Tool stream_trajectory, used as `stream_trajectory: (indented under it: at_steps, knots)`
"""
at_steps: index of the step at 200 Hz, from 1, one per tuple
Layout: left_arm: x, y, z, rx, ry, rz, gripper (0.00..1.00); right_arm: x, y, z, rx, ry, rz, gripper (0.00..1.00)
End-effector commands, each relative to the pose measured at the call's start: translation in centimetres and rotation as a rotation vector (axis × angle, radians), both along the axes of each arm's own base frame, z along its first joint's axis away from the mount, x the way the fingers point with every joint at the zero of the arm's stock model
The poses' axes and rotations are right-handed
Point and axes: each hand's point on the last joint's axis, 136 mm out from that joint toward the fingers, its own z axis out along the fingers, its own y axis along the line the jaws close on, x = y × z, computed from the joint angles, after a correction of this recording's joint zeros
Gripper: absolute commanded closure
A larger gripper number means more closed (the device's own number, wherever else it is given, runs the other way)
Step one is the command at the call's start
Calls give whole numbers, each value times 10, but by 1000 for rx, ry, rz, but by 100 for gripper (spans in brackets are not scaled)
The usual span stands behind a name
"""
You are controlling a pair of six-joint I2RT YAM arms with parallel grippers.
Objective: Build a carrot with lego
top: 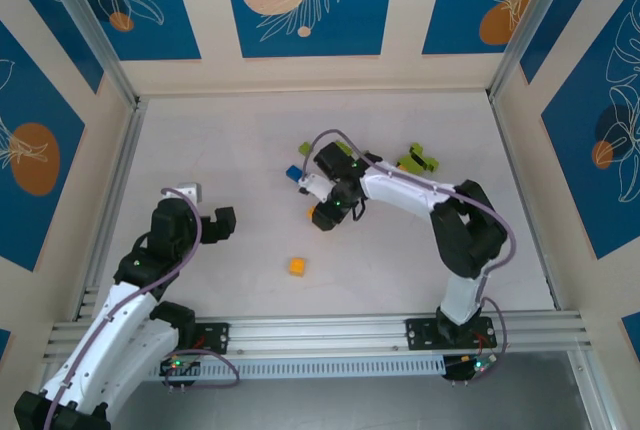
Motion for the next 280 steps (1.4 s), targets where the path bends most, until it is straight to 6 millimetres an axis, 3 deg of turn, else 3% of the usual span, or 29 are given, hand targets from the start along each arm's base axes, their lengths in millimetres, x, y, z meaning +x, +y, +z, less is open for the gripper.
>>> stream_trajectory:
  at_steps: [1,36,120,280]
  knots:
    - [1,10,-4,35,25,36,0,-42,4,12,-10,34,53,60]
    - [1,12,-4,33,28,46,0,-76,18,18,-18,39,133,60]
    - [1,10,-7,27,40,37,0,-101,41,-7,-32,96,216,62]
    - [3,8,-6,17,34,28,0,-110,47,-29,-57,129,237,63]
